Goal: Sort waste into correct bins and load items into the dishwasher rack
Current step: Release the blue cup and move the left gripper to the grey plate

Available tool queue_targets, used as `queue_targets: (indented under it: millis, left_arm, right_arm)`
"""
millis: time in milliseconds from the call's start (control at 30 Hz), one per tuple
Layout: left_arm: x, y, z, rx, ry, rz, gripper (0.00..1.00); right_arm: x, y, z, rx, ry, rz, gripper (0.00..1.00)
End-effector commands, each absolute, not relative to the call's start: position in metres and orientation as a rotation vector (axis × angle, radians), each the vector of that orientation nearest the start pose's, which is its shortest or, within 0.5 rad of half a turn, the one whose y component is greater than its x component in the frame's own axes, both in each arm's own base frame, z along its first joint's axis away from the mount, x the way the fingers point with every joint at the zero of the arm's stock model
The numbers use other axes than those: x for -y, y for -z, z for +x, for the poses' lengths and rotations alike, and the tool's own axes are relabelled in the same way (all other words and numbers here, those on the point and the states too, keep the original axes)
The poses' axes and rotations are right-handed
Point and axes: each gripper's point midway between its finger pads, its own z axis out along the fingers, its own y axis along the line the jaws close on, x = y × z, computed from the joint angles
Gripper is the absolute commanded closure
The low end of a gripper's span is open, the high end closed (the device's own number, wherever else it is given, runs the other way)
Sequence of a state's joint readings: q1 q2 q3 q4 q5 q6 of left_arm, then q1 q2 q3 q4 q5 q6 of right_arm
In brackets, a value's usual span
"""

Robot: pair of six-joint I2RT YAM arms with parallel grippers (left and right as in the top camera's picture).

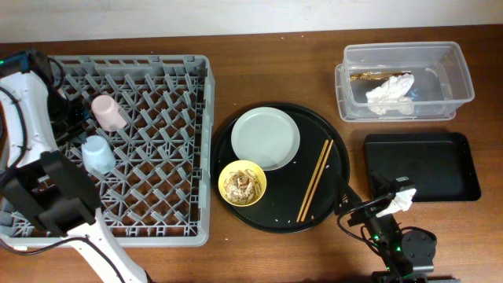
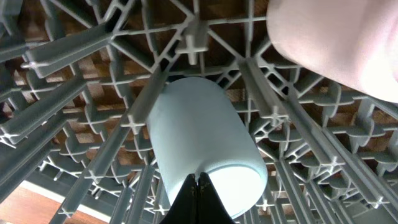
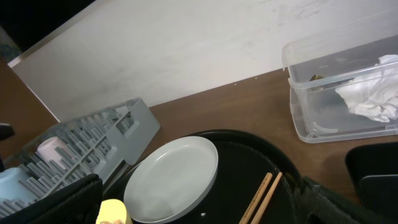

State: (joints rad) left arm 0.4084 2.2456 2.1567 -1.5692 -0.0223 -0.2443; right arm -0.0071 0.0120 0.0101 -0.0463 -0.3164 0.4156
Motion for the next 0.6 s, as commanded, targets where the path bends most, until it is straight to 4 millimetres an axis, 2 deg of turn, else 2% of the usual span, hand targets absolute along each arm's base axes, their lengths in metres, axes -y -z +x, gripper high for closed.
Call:
queue_targets:
  millis: [0,33,67,133,200,267,333,367,400,467,500,567]
  left_arm:
    - [-0.197,-0.093,0.35,-3.063,-0.073,-1.269,1.0]
    - [-0.207,-0.095,0.344,-3.031,-0.071,-1.346,1.0]
    - [-0.214,-0.104,0.338,-2.988,0.021,-1.423,1.0]
    - [-0.219,-0.124,0.339,-2.919,0.151,-1.465,1.0]
    - [-0.212,-0.151,0.358,-2.85,0.332,-1.315,1.0]
    - [-0.191,-0.193,0.373,-2.749,0.448,-1.194,1.0]
    - [-0.156,-0.229,0.385,-2.719,0.547,-0.957,1.0]
    - [-0.124,-0.248,0.392,-2.715,0.601,-0.779,1.0]
    - [-0.101,-0.256,0.396,-2.732,0.598,-0.683,1.0]
    - [-0.048,-0.258,0.405,-2.789,0.621,-0.487,1.0]
    - [-0.028,-0.255,0.408,-2.813,0.624,-0.419,1.0]
    - [0.029,-0.245,0.416,-2.854,0.644,-0.214,1.0]
  right_arm:
    - [-0.052,-0.162,0.238,-1.65,-0.578,0.1,0.01]
    - [-0.052,-0.162,0.238,-1.65,-0.578,0.1,0.01]
    - [-0.052,-0.162,0.238,-1.65,-0.578,0.1,0.01]
    - [-0.052,-0.162,0.238,-1.65,-0.578,0.1,0.01]
    - [-0.052,-0.162,0.238,-1.65,-0.578,0.1,0.01]
    - [-0.052,-0.162,0.238,-1.65,-0.578,0.101,0.01]
    - [-0.052,-0.162,0.238,-1.65,-0.578,0.1,0.01]
    - [-0.052,-0.162,0.238,-1.65,-0.578,0.1,0.02]
    - [-0.052,-0.162,0.238,-1.65,-0.578,0.1,0.01]
    - [-0.052,-0.162,0.238,-1.65,-0.578,0.1,0.01]
    - [-0.052,-0.162,0.238,-1.65,-0.578,0.1,0.01]
    - [-0.052,-0.162,0.238,-1.65,-0.578,0.1,0.01]
